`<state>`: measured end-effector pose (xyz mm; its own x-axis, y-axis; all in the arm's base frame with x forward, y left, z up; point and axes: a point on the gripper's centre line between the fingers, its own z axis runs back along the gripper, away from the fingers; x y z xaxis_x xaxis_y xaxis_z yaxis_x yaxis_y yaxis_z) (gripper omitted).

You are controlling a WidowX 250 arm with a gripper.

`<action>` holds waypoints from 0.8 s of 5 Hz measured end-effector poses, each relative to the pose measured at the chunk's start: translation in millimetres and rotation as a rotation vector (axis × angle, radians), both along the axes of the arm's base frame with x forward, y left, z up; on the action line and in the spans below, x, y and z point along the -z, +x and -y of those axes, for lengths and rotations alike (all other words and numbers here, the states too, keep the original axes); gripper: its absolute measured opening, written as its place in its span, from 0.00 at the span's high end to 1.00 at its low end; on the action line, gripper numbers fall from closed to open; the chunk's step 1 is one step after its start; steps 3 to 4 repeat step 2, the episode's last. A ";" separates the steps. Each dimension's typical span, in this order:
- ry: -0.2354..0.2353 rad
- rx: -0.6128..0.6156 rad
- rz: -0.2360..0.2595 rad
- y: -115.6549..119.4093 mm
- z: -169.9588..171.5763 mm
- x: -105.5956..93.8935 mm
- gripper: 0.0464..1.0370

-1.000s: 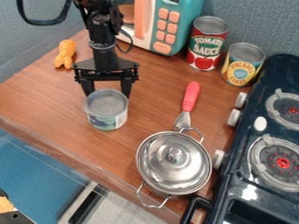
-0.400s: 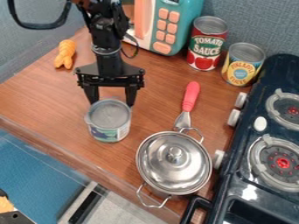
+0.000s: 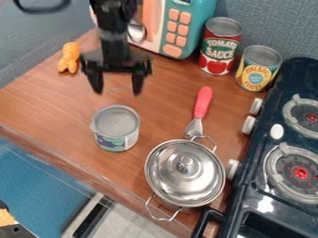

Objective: Move short can from left upper side to near silver pot

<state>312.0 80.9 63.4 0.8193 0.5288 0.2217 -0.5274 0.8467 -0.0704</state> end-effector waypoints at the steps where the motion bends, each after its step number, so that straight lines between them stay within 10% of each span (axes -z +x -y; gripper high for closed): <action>1: -0.001 -0.052 0.072 10.3 -19.3 -35.4 0.04; 4: -0.007 -0.068 0.106 15.9 -30.8 -48.7 0.04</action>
